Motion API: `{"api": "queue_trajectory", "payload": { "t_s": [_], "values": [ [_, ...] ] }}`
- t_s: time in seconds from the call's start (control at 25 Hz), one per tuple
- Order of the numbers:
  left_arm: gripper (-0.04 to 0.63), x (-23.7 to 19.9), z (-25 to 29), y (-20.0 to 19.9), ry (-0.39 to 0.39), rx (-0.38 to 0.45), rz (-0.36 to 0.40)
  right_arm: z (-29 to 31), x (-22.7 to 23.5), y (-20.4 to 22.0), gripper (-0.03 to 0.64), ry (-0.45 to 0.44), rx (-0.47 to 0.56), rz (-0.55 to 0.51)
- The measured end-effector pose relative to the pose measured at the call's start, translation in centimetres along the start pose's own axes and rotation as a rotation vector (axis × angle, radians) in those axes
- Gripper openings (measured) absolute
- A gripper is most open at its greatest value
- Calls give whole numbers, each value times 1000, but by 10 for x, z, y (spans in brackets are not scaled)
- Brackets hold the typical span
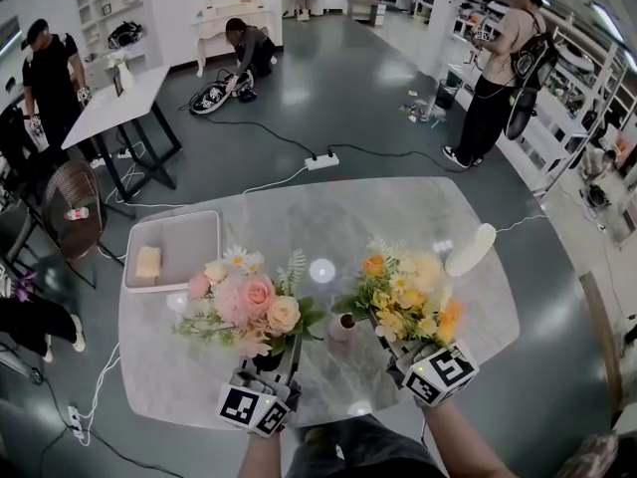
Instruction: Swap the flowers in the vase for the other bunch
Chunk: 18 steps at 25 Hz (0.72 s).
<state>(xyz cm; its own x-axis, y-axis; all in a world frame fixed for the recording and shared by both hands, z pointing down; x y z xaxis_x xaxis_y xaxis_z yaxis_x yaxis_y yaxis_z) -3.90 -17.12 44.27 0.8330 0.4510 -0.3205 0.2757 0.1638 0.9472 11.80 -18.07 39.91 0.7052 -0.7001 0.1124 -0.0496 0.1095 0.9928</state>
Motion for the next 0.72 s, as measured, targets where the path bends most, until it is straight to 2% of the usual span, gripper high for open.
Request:
{"api": "queue_trajectory", "payload": {
  "t_s": [0.28, 0.44, 0.72],
  "values": [
    [67, -21, -3, 5, -17, 4, 5, 19, -5, 23, 118, -15, -32, -16],
    [67, -19, 0, 7, -28, 13, 3, 18, -5, 31, 118, -40, -62, -43],
    [67, -19, 1, 7, -34, 6, 7, 18, -6, 38, 120, -51, -80, -29]
  ]
}}
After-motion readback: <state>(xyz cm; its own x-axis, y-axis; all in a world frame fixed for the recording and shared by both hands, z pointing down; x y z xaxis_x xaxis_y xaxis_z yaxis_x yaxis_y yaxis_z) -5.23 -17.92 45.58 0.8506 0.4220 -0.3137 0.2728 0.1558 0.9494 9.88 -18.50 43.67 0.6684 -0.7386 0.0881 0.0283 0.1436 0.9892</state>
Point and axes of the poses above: the fingertips, and each gripper's own axes: z forward along the fingers, x to its right, y out of its underside, the point moved 1 cm from there along -z, backward along the fingers, and after that the axes turned 14 degrees about -y, right-handed, at the moved point
